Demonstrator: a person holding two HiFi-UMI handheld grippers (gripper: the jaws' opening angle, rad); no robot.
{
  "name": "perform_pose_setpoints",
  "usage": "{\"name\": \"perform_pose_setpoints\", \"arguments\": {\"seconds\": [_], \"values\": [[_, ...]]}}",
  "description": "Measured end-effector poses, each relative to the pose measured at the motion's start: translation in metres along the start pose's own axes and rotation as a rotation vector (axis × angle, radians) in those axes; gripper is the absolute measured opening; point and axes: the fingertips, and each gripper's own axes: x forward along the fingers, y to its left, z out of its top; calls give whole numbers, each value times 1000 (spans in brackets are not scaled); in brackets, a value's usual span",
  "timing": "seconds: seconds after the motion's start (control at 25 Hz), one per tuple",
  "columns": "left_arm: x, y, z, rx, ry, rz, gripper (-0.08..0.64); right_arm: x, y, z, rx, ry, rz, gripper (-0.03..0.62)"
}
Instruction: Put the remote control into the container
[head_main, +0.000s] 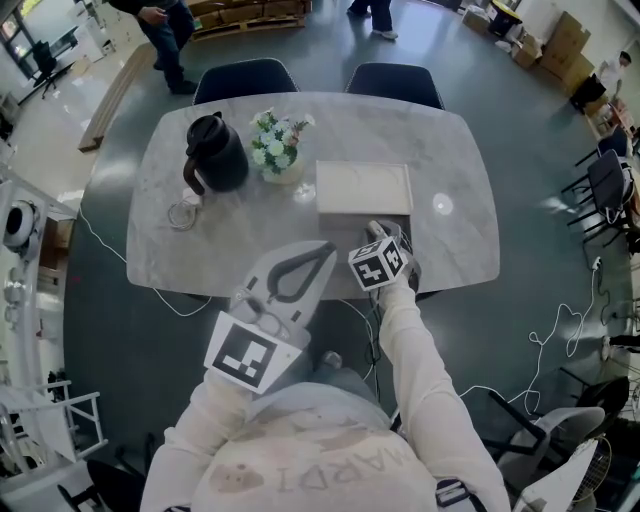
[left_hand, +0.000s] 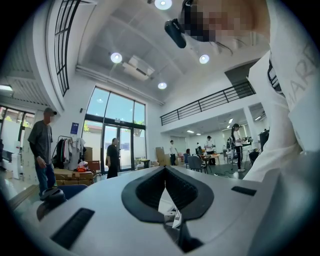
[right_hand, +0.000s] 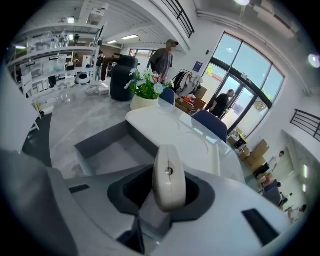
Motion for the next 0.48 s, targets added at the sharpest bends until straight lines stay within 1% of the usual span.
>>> {"name": "perform_pose_setpoints", "arguments": {"seconds": [0.2, 0.32, 0.48], "values": [[0, 6, -4, 3, 7, 3, 11, 9, 4, -2, -57, 50, -20, 108], [0, 11, -5, -6, 11, 6, 11, 16, 8, -4, -112, 84, -23, 109], [-1, 16, -6, -20, 10, 15, 11, 21, 10, -1, -192, 103, -36, 109]]}}
